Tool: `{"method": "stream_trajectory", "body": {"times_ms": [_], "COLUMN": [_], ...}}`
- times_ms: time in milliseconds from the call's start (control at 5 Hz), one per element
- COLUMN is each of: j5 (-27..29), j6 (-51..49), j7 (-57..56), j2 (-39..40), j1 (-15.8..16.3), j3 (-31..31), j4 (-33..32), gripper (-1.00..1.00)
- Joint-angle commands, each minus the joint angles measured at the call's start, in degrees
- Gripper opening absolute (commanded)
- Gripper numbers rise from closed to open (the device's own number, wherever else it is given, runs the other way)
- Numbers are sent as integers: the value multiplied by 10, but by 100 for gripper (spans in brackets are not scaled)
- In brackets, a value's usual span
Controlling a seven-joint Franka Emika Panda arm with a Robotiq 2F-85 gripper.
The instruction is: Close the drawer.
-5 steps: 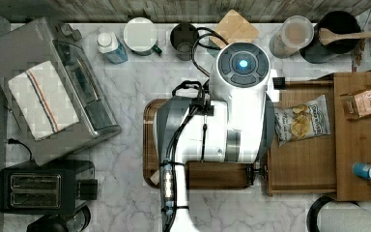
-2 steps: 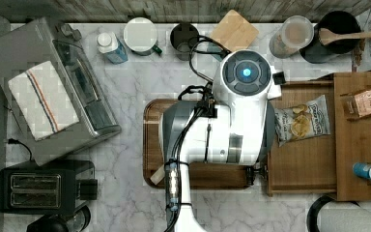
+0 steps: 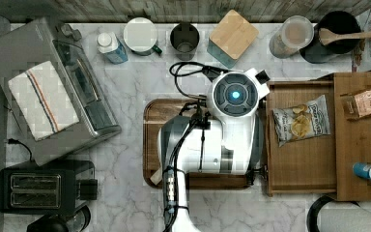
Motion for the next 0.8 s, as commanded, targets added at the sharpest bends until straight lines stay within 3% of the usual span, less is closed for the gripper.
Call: {"method": "stream_trajectory", "body": {"times_ms": [200,400,800], "j5": [-107,-143,-134], "j6": [82,143,172], "j7": [-13,2,22], "j2": [38,44,93], "j1": [33,33,18], "j3": [22,17,9], "j4": [-98,-128,-117], "gripper": [-100,-100,-100]}}
